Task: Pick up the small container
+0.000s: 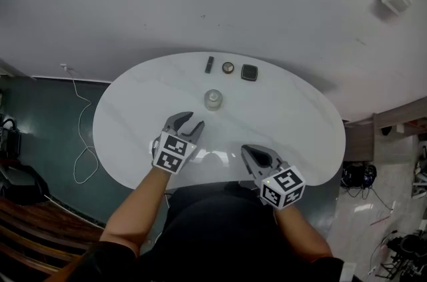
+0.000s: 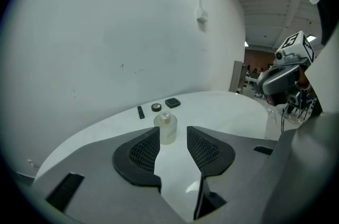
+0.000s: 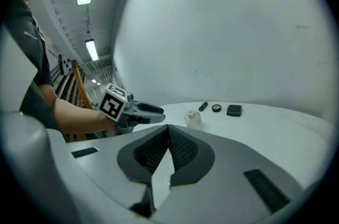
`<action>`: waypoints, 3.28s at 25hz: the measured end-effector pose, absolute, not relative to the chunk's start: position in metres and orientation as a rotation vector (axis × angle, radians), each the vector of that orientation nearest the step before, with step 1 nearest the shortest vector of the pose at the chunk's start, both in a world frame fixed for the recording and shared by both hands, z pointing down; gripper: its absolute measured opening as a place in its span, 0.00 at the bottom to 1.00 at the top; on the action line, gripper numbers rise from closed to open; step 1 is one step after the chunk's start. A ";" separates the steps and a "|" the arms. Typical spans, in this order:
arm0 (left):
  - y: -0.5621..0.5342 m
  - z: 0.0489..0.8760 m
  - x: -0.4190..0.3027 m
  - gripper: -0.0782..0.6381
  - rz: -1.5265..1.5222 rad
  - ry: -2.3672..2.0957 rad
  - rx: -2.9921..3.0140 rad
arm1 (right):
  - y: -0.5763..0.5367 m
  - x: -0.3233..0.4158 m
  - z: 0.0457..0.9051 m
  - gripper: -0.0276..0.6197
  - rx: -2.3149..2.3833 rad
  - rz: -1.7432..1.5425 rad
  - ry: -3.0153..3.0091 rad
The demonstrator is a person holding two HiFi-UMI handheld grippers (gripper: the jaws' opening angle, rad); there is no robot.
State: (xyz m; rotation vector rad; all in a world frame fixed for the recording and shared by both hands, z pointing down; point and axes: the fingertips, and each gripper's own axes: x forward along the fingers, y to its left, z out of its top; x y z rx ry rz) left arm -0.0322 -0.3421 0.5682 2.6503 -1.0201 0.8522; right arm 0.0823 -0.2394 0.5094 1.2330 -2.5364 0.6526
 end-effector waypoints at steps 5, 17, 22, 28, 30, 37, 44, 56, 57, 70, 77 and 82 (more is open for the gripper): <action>-0.362 0.602 -0.021 0.41 0.909 -0.988 2.598 | -0.233 0.098 0.515 0.04 1.265 0.675 -2.501; -0.407 0.648 0.002 0.54 0.995 -0.981 2.560 | -0.228 0.131 0.523 0.04 1.363 0.710 -2.413; -0.419 0.660 0.014 0.57 0.987 -0.948 2.573 | -0.222 0.143 0.526 0.04 1.401 0.726 -2.376; -0.427 0.669 0.036 0.59 1.024 -0.885 2.608 | -0.218 0.158 0.531 0.04 1.451 0.764 -2.340; -0.432 0.673 0.041 0.59 1.017 -0.890 2.599 | -0.217 0.159 0.531 0.04 1.456 0.766 -2.334; -0.440 0.683 0.049 0.59 1.008 -0.906 2.585 | -0.214 0.166 0.533 0.04 1.476 0.776 -2.313; -0.443 0.695 0.051 0.59 1.019 -0.894 2.568 | -0.211 0.173 0.536 0.04 1.494 0.798 -2.287; -0.441 0.697 0.048 0.59 1.100 -0.876 2.566 | -0.210 0.171 0.537 0.04 1.479 0.795 -2.292; -0.439 0.697 0.047 0.59 1.097 -0.871 2.564 | -0.210 0.171 0.536 0.04 1.479 0.793 -2.294; -0.424 0.658 0.020 0.59 1.056 -0.911 2.587 | -0.219 0.153 0.526 0.04 1.431 0.746 -2.381; -0.406 0.633 0.005 0.59 1.028 -0.904 2.604 | -0.232 0.137 0.517 0.04 1.396 0.702 -2.440; -0.394 0.614 -0.008 0.59 1.006 -0.918 2.581 | -0.238 0.124 0.511 0.04 1.362 0.675 -2.479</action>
